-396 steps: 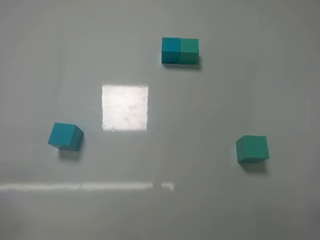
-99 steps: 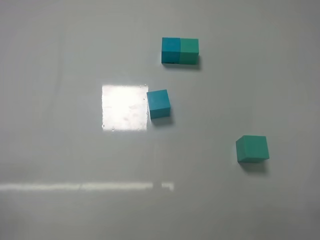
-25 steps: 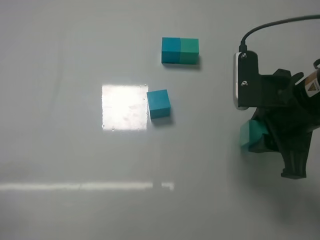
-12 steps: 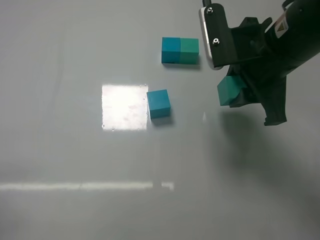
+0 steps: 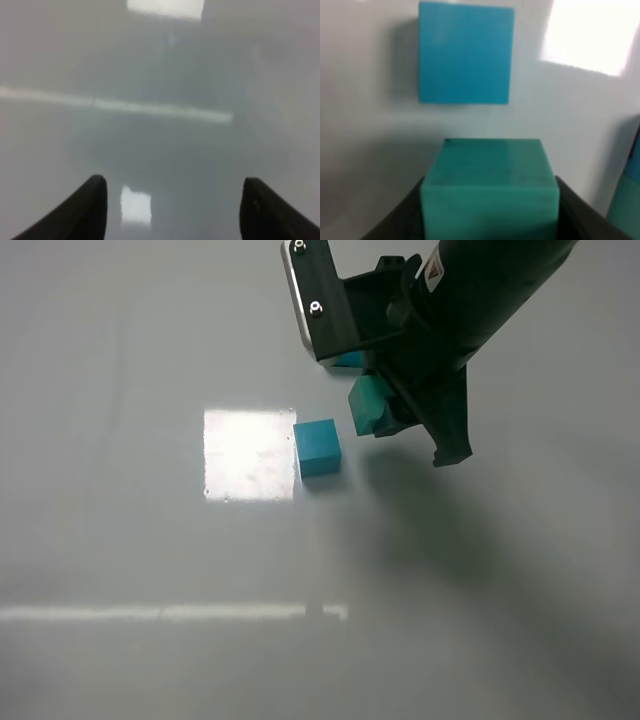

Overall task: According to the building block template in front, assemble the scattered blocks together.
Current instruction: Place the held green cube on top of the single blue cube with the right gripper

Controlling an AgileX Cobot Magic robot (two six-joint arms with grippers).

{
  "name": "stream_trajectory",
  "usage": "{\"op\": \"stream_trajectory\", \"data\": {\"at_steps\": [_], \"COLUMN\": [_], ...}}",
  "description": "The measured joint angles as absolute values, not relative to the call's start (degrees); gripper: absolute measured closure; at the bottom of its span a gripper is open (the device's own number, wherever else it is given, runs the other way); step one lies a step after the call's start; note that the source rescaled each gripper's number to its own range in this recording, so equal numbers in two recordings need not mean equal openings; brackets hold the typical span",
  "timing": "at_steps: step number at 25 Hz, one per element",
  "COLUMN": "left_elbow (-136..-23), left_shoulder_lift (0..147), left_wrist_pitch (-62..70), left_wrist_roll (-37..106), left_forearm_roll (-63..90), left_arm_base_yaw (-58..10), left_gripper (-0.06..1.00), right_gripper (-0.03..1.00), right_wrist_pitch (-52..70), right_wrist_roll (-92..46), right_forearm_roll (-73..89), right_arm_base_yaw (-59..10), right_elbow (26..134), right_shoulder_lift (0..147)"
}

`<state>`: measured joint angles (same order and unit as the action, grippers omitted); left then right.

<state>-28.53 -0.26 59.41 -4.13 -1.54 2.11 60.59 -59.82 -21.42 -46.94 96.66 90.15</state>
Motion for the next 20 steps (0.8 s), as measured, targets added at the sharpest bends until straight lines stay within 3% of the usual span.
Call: {"op": "stream_trajectory", "data": {"at_steps": [20], "left_elbow": [-28.5], "left_shoulder_lift": [-0.3], "left_wrist_pitch": [59.4], "left_wrist_roll": [-4.1], "left_forearm_roll": [-1.5], "left_arm_base_yaw": [2.1], "left_gripper": [0.43], "right_gripper": [0.96], "right_wrist_pitch": [61.3], "right_wrist_roll": [-61.2], "right_forearm_roll": [-22.2], "right_arm_base_yaw": [-47.2], "right_elbow": [97.3], "right_shoulder_lift": [95.5]}}
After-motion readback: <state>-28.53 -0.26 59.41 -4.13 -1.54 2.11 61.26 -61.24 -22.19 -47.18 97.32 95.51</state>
